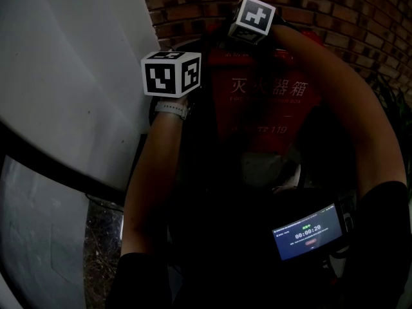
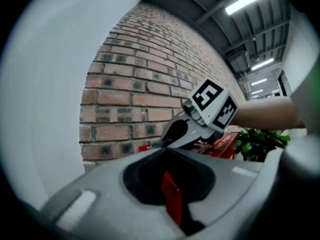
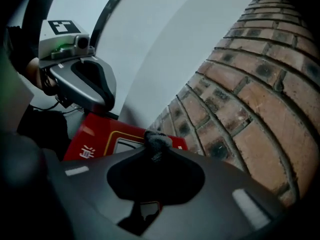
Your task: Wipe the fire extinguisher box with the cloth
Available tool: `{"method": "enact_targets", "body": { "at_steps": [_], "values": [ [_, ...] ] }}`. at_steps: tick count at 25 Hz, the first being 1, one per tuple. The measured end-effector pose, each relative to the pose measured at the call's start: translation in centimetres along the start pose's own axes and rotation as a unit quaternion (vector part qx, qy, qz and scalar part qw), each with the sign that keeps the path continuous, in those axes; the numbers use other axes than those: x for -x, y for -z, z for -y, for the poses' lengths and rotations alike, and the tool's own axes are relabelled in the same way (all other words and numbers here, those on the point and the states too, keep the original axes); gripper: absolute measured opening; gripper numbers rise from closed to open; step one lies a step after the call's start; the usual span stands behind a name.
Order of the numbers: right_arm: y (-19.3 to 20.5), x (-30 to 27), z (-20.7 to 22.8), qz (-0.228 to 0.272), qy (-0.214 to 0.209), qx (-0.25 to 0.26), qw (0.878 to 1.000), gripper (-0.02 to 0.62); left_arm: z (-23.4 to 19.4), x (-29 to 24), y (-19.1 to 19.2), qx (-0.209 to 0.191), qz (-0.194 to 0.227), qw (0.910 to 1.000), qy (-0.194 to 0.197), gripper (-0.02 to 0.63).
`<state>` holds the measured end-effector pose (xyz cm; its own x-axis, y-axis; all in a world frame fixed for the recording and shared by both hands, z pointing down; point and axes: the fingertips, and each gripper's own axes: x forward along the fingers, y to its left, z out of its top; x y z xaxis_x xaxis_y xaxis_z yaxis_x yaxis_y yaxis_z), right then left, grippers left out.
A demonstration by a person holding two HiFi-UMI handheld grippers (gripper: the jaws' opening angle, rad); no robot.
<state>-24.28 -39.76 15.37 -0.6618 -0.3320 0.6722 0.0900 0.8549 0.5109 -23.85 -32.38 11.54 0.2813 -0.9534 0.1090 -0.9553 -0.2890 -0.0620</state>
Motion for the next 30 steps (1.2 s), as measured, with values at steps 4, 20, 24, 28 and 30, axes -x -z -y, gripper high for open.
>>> {"method": "enact_targets", "body": {
  "at_steps": [4,20,24,28,30],
  "values": [
    [-0.5,1.4,-1.7,0.008,-0.023,0.003,1.0,0.041,0.8,0.9,-0.3,-0.006,0.003,1.0,-0.006,0.002],
    [-1.4,7.3,-7.0,0.032,-0.044,0.009,0.998,0.043,4.7,4.7,-2.8,-0.023,0.02,0.9994,-0.014,0.002],
    [-0.6,9.3,-3.1,0.043,0.014,-0.005,0.999,0.043,5.0,4.5,-3.5,-0.028,0.034,0.9988,-0.021,0.002],
    [2.1,9.4,0.8,0.021,0.055,-0.032,0.998,0.043,5.3,2.8,-3.3,-0.033,0.025,0.9991,-0.01,0.002],
    [3.2,8.5,2.1,0.01,0.053,-0.047,0.997,0.043,5.1,1.6,-3.2,-0.05,0.013,0.9986,-0.011,0.002]
  ]
}}
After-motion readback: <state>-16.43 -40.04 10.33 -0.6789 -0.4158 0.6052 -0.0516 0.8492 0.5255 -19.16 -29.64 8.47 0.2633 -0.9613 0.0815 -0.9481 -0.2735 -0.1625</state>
